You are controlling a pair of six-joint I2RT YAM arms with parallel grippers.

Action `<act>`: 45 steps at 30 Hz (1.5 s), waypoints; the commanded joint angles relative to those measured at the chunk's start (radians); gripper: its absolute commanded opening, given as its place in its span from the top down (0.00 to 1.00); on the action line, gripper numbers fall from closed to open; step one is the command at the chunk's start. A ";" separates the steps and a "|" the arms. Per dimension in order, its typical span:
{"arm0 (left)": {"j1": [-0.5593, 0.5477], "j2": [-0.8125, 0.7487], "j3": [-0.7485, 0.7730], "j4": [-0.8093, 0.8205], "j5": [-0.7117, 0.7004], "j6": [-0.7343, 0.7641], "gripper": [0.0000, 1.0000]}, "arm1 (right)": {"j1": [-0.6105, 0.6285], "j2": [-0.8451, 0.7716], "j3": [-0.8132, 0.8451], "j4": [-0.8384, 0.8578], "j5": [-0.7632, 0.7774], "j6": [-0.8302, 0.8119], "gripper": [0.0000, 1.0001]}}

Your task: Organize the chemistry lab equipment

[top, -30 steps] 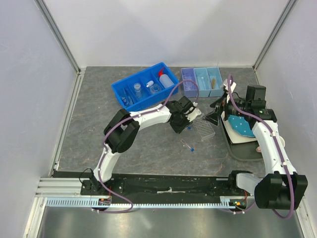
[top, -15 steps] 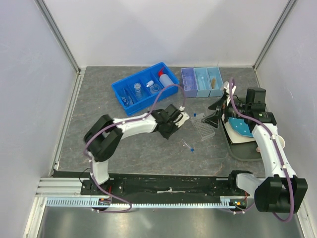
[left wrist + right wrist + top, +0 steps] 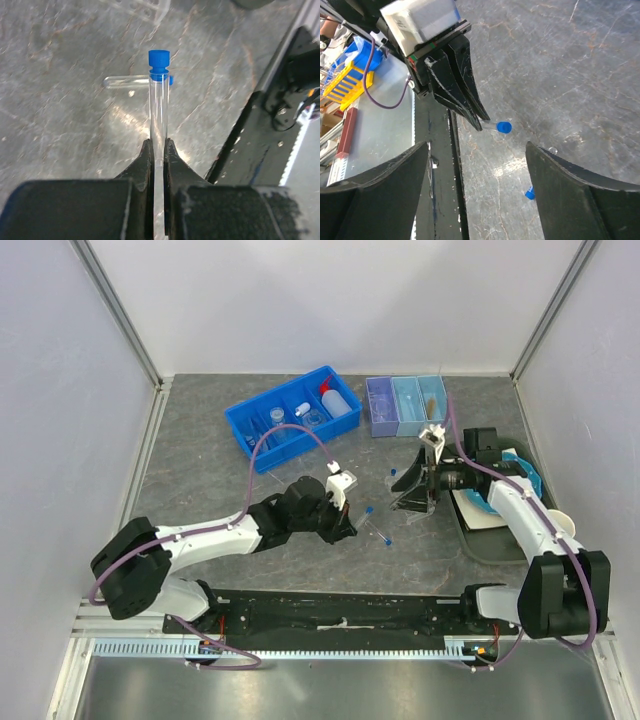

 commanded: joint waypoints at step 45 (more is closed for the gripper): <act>0.061 -0.362 0.191 -0.540 -0.363 0.337 0.08 | 0.047 -0.113 -0.072 0.297 0.554 0.070 0.91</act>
